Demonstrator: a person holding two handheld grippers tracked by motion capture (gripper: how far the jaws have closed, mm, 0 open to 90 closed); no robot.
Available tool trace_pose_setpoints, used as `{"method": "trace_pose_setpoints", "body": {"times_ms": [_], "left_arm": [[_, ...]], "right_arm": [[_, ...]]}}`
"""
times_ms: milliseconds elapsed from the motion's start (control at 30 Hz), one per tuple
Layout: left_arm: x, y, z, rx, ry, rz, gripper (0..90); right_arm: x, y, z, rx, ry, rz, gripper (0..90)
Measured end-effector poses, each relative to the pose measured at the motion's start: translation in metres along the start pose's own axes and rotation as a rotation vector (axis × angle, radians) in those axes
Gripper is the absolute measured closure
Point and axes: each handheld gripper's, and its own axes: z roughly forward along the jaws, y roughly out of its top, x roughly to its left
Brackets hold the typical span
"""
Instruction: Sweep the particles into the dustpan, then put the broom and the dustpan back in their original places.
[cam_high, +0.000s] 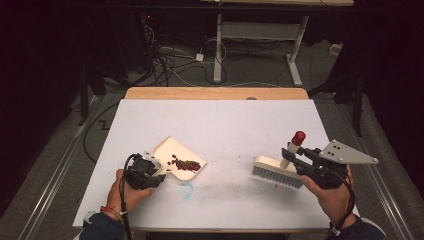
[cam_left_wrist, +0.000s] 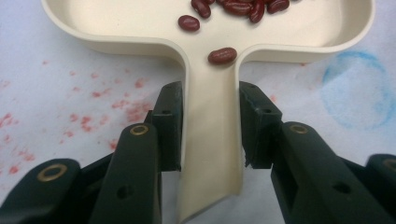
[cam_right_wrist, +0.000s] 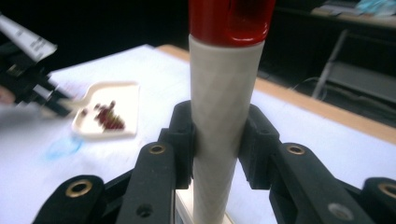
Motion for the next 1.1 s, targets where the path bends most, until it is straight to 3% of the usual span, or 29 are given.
{"method": "trace_pose_setpoints", "body": {"times_ms": [300, 433, 533, 733, 833, 1000, 1100], "left_arm": [[0.005, -0.002, 0.002, -0.005, 0.033, -0.067, 61.5], [0.004, -0.001, 0.004, -0.015, 0.051, -0.105, 59.9], [-0.002, 0.002, 0.005, -0.034, 0.024, -0.121, 53.7], [-0.027, 0.001, 0.003, -0.034, -0.005, -0.052, 48.9], [-0.028, -0.001, 0.0, -0.042, 0.004, -0.03, 46.6], [-0.026, -0.011, -0.007, -0.13, -0.028, 0.026, 40.5], [-0.026, -0.021, -0.013, -0.187, -0.023, 0.092, 36.6]], "right_arm": [[-0.015, -0.006, -0.013, 0.117, 0.145, -0.001, 69.1], [-0.026, -0.009, -0.013, 0.138, 0.18, 0.028, 69.1], [-0.032, -0.006, -0.007, 0.152, 0.172, 0.032, 68.9], [-0.05, -0.003, 0.026, 0.172, 0.125, 0.086, 66.8], [-0.061, -0.003, 0.049, 0.197, 0.105, 0.122, 65.4], [-0.081, -0.006, 0.085, 0.276, 0.064, 0.177, 63.0], [-0.091, -0.01, 0.105, 0.337, 0.061, 0.197, 61.7]]}}
